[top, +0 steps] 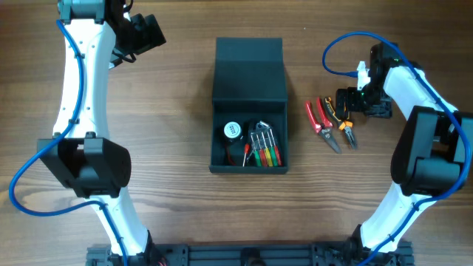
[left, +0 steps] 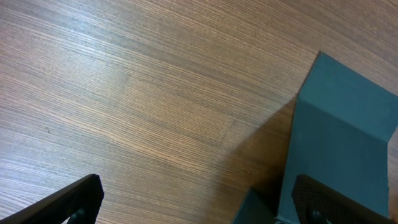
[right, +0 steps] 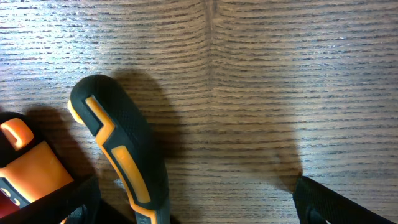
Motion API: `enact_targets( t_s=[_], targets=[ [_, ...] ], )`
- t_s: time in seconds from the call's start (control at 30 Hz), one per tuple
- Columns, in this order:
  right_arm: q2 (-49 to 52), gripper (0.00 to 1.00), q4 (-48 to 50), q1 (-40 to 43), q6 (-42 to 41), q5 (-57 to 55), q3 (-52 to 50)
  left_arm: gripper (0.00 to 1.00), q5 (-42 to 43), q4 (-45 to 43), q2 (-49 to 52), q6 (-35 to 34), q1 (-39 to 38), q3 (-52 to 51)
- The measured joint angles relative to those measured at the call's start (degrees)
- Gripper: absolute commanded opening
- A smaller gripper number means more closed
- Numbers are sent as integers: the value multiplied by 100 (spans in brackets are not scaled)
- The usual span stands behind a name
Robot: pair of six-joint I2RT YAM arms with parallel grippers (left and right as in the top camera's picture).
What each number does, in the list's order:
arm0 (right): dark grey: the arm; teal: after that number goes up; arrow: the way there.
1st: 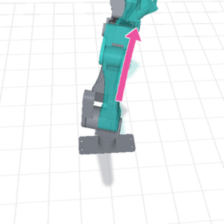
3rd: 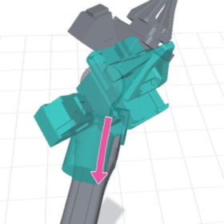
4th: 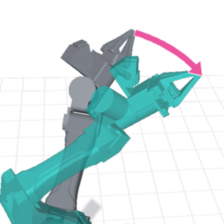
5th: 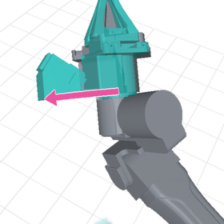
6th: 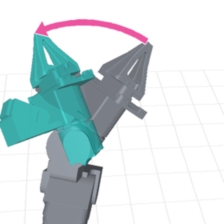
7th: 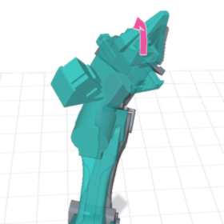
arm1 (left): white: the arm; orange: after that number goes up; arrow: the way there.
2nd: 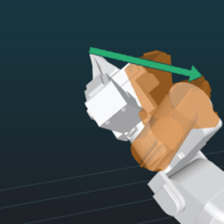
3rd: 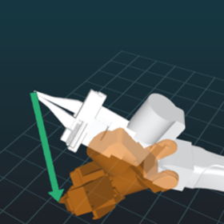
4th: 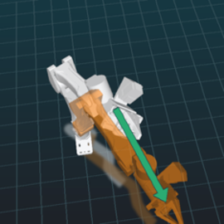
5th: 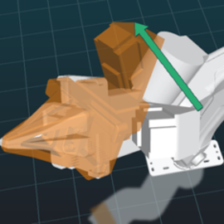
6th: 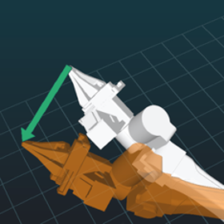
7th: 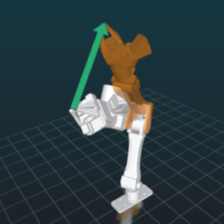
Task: Pack container
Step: 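Move the right gripper back over the orange-black pliers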
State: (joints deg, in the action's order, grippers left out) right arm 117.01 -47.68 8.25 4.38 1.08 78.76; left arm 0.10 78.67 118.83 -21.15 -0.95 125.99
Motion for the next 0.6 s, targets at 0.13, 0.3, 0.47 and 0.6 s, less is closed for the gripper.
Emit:
enact_targets(
  t_s=[0.13,0.3,0.47,0.6],
  targets=[
    [0,72,20,0,-52,13,0,100,0,0,0,0,0,2],
    [0,69,20,0,-179,22,0,100,0,-2,0,0,0,2],
    [0,59,20,33,-439,107,0,100,0,0,0,0,0,2],
    [0,49,15,243,-640,350,0,100,0,0,0,0,0,0]
  ],
)
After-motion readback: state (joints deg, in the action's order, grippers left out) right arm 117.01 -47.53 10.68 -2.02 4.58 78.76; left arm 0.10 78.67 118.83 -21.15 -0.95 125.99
